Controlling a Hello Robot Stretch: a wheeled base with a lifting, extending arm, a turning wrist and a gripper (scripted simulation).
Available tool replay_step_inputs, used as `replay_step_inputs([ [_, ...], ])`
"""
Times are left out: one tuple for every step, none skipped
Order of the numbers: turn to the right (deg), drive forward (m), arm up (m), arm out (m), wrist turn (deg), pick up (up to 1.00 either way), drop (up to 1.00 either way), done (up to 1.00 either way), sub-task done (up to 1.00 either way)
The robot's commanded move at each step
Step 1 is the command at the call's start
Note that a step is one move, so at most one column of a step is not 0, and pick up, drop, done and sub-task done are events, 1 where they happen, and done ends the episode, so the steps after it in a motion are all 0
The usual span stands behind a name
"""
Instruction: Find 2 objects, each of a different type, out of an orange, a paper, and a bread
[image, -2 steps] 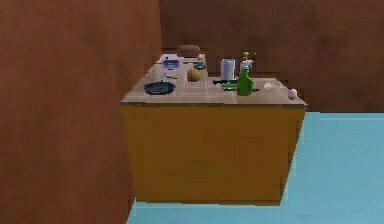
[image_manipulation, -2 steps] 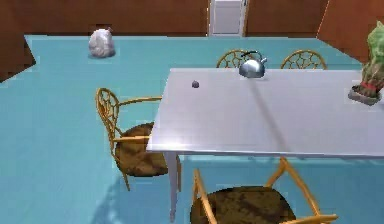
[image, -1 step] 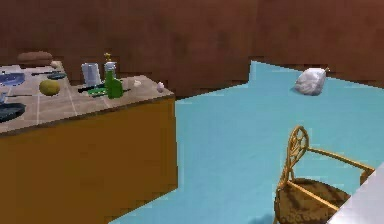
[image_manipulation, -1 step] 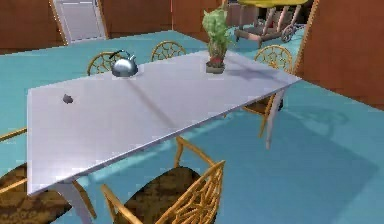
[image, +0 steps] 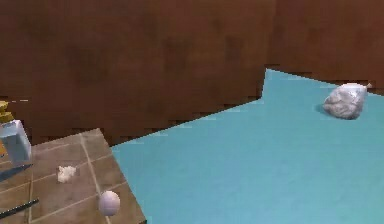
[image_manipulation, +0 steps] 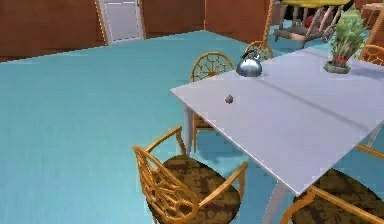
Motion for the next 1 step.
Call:
replay_step_inputs([
  [12.0, 0.00, 0.00, 0.00, 0.0, 0.00, 0.00, 0.00, 0.00],
])
